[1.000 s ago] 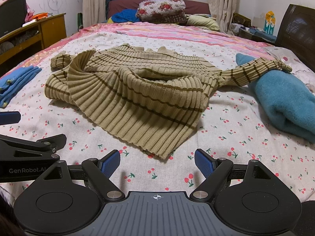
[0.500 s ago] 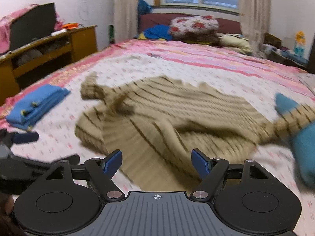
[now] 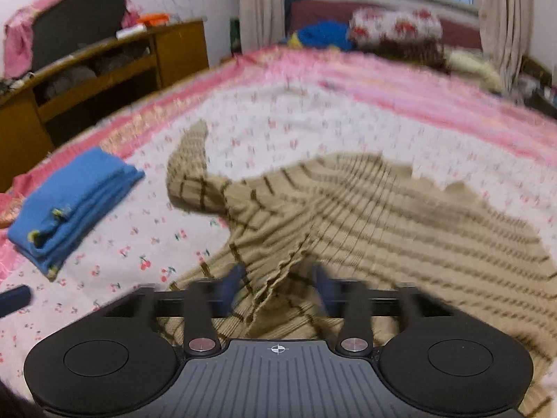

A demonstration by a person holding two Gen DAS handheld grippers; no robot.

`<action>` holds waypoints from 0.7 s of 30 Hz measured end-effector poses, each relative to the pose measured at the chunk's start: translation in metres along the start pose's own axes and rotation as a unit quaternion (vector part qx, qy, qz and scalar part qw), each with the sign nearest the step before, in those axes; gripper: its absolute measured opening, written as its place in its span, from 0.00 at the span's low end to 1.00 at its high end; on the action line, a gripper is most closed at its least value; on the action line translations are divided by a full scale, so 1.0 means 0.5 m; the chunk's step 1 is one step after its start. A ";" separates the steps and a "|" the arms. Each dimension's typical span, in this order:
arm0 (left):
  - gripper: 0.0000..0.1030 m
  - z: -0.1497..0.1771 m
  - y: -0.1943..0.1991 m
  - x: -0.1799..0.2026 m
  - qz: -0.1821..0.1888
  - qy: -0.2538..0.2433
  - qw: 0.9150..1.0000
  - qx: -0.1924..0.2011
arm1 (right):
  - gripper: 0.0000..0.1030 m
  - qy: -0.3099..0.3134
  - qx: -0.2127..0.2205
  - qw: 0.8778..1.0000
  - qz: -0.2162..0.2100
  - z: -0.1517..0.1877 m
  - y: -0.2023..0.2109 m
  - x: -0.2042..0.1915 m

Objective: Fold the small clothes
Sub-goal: 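Grasp the beige striped sweater hem with the right gripper and pull it flat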

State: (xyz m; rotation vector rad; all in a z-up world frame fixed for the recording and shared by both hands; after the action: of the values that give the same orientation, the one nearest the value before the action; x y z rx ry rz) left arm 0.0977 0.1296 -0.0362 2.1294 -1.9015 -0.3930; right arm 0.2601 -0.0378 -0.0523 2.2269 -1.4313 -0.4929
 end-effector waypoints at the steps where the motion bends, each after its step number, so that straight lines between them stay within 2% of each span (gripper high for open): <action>1: 1.00 -0.004 0.003 -0.010 -0.003 0.001 1.000 0.004 | 0.09 -0.015 -0.009 1.000 -0.016 0.006 -0.004 -0.006; 6: 1.00 -0.034 0.018 -0.077 -0.032 0.001 0.999 0.029 | 0.05 0.004 -0.004 0.996 -0.084 0.027 0.049 -0.083; 12: 1.00 -0.071 0.026 -0.138 -0.065 0.004 0.996 0.053 | 0.05 0.027 -0.016 0.981 -0.190 0.080 0.134 -0.214; 16: 1.00 -0.070 0.023 -0.130 -0.052 0.017 0.997 0.050 | 0.11 0.070 -0.047 0.977 -0.197 0.148 0.140 -0.255; 19: 1.00 -0.047 0.014 -0.088 -0.027 0.004 0.999 0.032 | 0.17 0.067 -0.042 0.978 -0.191 0.164 0.165 -0.241; 21: 1.00 -0.024 0.007 -0.049 -0.006 -0.009 1.000 0.016 | 0.19 0.053 -0.032 0.981 -0.182 0.159 0.196 -0.202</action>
State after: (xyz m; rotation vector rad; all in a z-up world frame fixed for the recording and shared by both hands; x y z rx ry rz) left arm 0.0964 0.1538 -0.0229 2.1659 -1.9176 -0.3875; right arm 0.1044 0.0052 -0.0599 2.4319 -0.9420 -0.5199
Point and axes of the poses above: each gripper's, at about its wrist camera, not at the fingertips, and y roughly against the way its jaws point, x to its right, z to its underside, the point moved 8 cm from there along -y, roughly the way its jaws point, and after that the axes turned 14 degrees about x, right-handed, at the moved point
